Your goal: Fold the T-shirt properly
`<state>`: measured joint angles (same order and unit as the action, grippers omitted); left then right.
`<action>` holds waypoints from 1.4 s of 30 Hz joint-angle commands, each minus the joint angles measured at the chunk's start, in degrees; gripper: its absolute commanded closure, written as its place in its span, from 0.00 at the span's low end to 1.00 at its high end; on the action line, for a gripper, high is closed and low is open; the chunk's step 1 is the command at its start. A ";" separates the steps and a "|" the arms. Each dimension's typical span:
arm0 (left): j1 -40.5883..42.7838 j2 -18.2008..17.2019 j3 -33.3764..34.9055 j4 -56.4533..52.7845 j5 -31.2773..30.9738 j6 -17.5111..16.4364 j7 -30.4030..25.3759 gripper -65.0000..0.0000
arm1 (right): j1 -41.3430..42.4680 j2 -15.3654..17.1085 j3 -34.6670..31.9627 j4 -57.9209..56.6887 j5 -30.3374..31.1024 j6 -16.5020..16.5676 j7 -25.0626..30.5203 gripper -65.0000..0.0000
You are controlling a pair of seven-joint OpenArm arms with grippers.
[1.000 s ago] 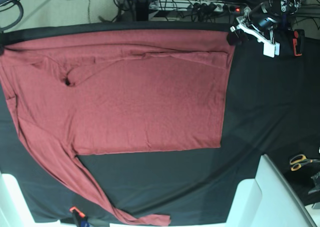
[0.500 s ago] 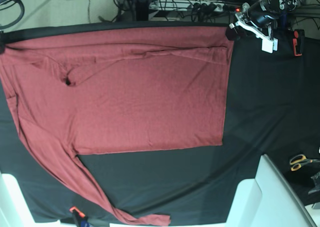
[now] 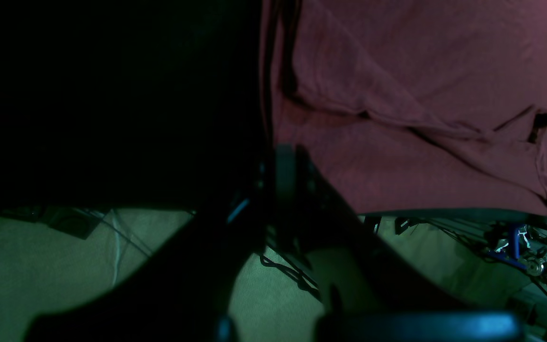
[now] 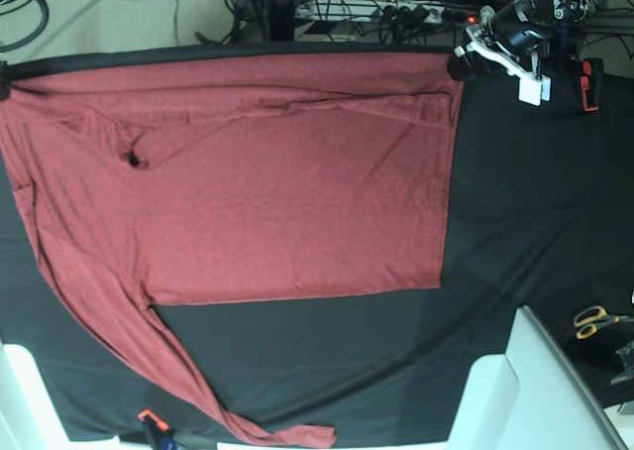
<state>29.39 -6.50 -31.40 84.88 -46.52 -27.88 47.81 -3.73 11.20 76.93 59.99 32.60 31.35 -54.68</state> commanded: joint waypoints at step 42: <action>2.04 0.30 -5.39 6.68 5.34 -0.21 -0.74 0.38 | -0.54 -0.61 0.57 8.37 0.94 0.16 1.27 0.48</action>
<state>30.83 -5.45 -36.42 90.63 -40.49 -27.88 47.66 -4.38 9.17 77.25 67.18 32.45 31.07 -54.22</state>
